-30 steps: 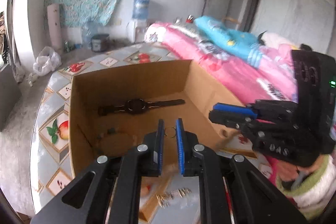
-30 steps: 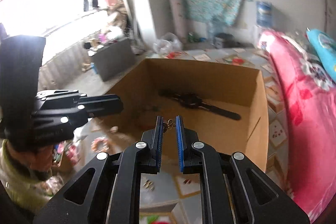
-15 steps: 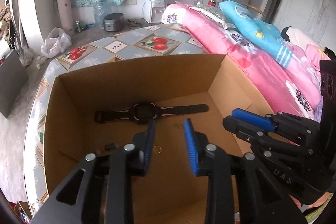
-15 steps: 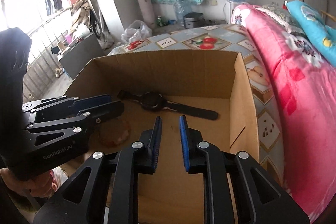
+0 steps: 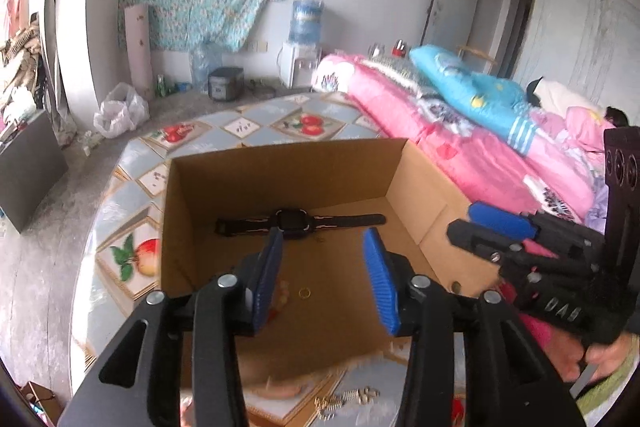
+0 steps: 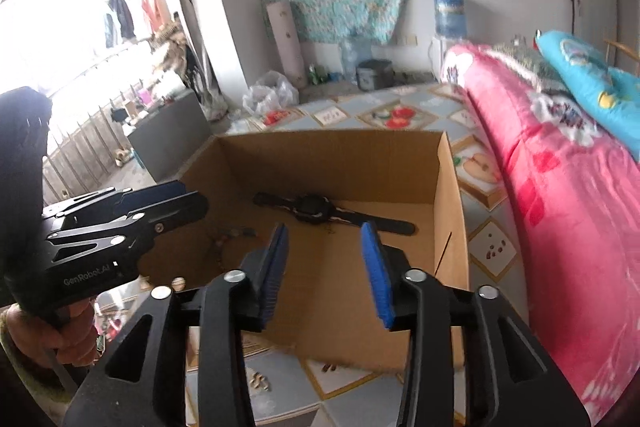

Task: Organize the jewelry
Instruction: 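Move the left tool back to the gold charm chain on the table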

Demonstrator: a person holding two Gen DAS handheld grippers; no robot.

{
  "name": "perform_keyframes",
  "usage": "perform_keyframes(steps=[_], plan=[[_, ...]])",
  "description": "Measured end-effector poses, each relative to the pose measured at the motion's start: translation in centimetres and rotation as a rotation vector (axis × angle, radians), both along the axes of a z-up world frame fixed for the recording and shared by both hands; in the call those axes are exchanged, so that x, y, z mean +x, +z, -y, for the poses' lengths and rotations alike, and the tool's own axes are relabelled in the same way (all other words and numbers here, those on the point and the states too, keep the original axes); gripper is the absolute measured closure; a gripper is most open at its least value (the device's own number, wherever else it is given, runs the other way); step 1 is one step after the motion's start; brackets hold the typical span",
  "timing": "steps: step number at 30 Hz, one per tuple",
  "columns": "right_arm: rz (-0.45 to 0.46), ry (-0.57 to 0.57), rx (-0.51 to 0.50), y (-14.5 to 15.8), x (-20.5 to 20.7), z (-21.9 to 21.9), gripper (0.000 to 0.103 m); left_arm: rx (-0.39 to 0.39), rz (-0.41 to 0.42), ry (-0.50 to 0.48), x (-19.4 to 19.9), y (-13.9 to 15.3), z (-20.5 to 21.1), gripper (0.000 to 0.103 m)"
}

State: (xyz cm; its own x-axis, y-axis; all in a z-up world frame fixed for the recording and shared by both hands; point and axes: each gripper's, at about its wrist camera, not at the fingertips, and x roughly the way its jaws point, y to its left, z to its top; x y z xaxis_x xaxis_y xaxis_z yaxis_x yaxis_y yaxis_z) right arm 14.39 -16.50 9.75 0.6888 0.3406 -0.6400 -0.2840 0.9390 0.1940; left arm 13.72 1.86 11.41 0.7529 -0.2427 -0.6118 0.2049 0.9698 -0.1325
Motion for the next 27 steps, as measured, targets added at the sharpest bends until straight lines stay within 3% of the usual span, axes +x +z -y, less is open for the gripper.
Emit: perform_keyframes(steps=[5, 7, 10, 16, 20, 27], plan=[[0.064, 0.068, 0.002, 1.3, -4.5, 0.9, 0.029, -0.006, 0.065, 0.010, -5.4, 0.4, -2.4, 0.053], [0.036, 0.098, -0.024, 0.7, -5.9, 1.1, 0.018, -0.011, 0.062, 0.033, -7.4, -0.3, -3.6, 0.050], [-0.048, 0.115, -0.116, -1.7, -7.2, 0.5, 0.010, -0.008, 0.021, 0.068, -9.4, -2.1, -4.8, 0.049], [-0.279, 0.106, -0.291, -9.0, -6.8, -1.6, 0.008, -0.021, -0.147, 0.108, -10.7, -8.1, -4.7, 0.049], [-0.410, 0.067, -0.328, -12.8, -5.1, -2.1, 0.008, 0.020, -0.178, 0.087, -10.6, -10.5, -3.1, 0.049], [-0.408, 0.076, -0.311, -13.7, -3.8, -2.1, 0.008, 0.074, -0.172, -0.002, -9.4, -12.0, 0.0, 0.050]])
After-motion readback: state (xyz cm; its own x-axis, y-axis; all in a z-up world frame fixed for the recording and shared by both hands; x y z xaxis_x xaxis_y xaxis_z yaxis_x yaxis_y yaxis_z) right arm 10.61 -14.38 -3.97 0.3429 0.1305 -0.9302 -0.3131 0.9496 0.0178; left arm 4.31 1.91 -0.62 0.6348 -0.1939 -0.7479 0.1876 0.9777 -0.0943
